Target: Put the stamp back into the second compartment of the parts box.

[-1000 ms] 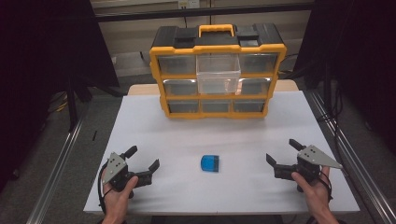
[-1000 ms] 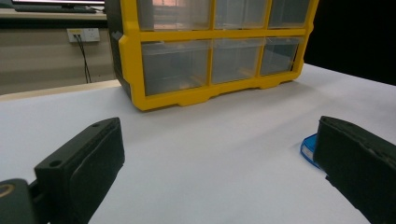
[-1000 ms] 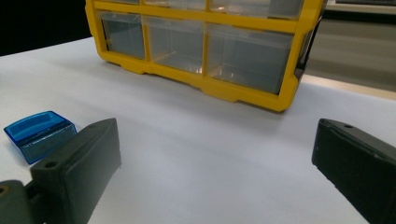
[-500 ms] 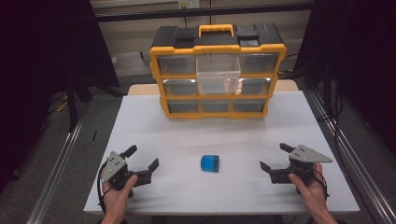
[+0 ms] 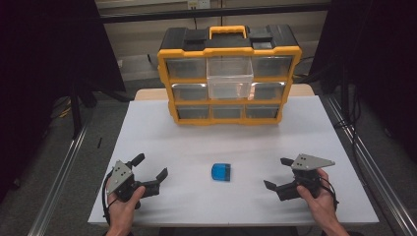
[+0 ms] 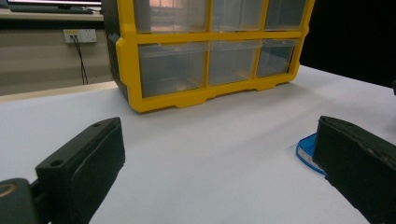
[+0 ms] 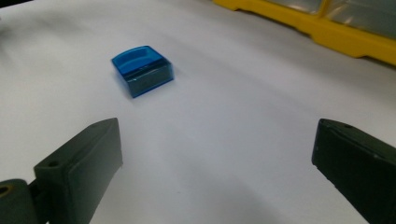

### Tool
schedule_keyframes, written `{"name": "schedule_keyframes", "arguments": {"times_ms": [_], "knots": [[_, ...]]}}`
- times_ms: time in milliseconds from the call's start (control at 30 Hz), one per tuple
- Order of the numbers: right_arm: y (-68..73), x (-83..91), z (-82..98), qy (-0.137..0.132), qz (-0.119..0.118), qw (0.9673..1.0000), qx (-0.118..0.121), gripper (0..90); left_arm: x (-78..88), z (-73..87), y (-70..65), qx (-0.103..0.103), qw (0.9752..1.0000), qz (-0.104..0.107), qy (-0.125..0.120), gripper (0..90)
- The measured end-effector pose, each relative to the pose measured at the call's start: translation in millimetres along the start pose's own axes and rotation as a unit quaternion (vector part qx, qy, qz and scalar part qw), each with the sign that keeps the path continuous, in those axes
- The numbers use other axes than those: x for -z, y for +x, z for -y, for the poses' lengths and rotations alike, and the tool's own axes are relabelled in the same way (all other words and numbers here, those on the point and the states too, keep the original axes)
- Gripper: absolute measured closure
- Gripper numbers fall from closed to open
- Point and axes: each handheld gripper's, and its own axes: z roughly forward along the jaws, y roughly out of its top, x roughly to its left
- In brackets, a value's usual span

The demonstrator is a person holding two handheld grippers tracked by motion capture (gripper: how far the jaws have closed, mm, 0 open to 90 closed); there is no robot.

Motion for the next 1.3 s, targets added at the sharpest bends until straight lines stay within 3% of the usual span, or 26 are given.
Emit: {"name": "schedule_keyframes", "arguments": {"times_ms": [33, 167, 367, 500, 667, 800, 867, 1000, 1067, 1233, 1267, 1300], "knots": [[0.4, -2.8, -1.8, 0.006, -0.006, 1.0000, -0.002, 2.0, -0.6, 0.0, 0.2, -0.005, 0.9999, -0.010, 0.005, 2.7], [5.6, -16.1, -10.2, 0.025, -0.034, 0.9991, 0.004, 2.3, -3.3, -1.9, 3.2, -0.004, 0.9999, -0.010, 0.000, 2.7], [20.8, -37.7, -26.6, 0.053, -0.086, 0.9947, 0.017, 2.8, -1.4, -0.4, 3.5, -0.002, 0.9999, -0.012, 0.003, 2.7], [23.6, -46.3, -35.4, 0.045, -0.110, 0.9928, 0.013, 3.6, -0.5, -0.1, 3.7, 0.000, 1.0000, -0.006, 0.004, 2.8], [31.2, -61.4, -47.1, 0.060, -0.133, 0.9890, 0.022, 2.9, 0.9, 0.0, 2.2, -0.001, 1.0000, -0.008, 0.005, 2.7], [32.5, -72.0, -54.5, 0.071, -0.138, 0.9875, 0.025, 2.8, 0.7, 0.0, 2.0, 0.001, 1.0000, -0.006, 0.006, 2.7], [32.6, -80.6, -59.4, 0.086, -0.148, 0.9850, 0.026, 4.2, 1.0, 0.0, 2.2, -0.002, 1.0000, -0.007, 0.007, 2.7], [31.4, -84.2, -62.7, 0.087, -0.147, 0.9849, 0.023, 4.8, 0.5, 0.6, 2.5, 0.002, 1.0000, -0.002, 0.006, 2.7], [28.6, -87.3, -67.6, 0.098, -0.154, 0.9827, 0.028, 4.2, 0.0, 0.8, 2.2, 0.003, 1.0000, -0.001, 0.005, 2.7], [26.1, -90.4, -77.7, 0.106, -0.146, 0.9830, 0.033, 3.7, 0.2, 0.6, 1.7, 0.001, 0.9999, 0.000, 0.010, 2.7], [24.2, -93.9, -81.8, 0.115, -0.159, 0.9799, 0.037, 3.1, 0.3, 0.6, 2.3, -0.004, 0.9999, -0.002, 0.012, 2.7], [24.2, -93.9, -81.8, 0.115, -0.159, 0.9799, 0.037, 3.1, 0.0, 0.8, 2.0, 0.000, 1.0000, 0.000, 0.009, 2.7]]}}
